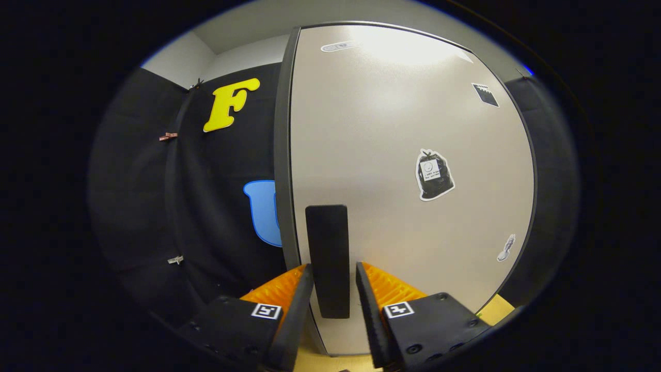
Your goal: Open the shoe cabinet door, grab the shoes and put them into the shoe cabinet, then close the shoe cabinet door.
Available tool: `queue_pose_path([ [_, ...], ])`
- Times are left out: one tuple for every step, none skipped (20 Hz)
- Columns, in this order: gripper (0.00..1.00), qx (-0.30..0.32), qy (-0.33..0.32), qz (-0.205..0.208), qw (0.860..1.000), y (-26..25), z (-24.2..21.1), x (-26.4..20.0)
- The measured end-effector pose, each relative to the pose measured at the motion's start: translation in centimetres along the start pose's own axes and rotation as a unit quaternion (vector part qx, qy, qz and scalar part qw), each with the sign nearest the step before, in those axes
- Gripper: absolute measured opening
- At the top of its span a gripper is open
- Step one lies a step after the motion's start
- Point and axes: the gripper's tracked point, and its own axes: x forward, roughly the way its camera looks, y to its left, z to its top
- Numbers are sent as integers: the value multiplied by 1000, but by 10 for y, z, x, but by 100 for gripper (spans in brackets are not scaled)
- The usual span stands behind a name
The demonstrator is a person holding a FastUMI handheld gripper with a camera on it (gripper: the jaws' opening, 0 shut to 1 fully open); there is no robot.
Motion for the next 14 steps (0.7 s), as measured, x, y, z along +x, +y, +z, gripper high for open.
queue_pose_path([
  [45, 3, -1, -2, 1000, 0, 2, 0],
  [43, 5, 3, -4, 1000, -1, -1, 3],
  [44, 1, -2, -10, 1000, -1, 4, -3],
  [39, -10, -3, -15, 1000, -2, 3, -1],
  [35, -24, -3, -18, 1000, -3, 0, 1],
  [35, -25, 0, -20, 999, -3, 1, -4],
  [29, -25, 2, -14, 1000, -2, 0, -4],
  [29, -26, 4, -2, 1000, 0, -1, -8],
  [23, -24, 5, 11, 1000, 2, 1, -14],
  [23, -22, 4, 22, 1000, 4, 3, -25],
  [23, -19, 4, 32, 999, 5, 6, -37],
  [23, -19, 2, 40, 999, 7, 9, -51],
  [23, -20, -1, 47, 999, 6, 11, -62],
  [23, -19, 0, 53, 998, 4, 13, -74],
])
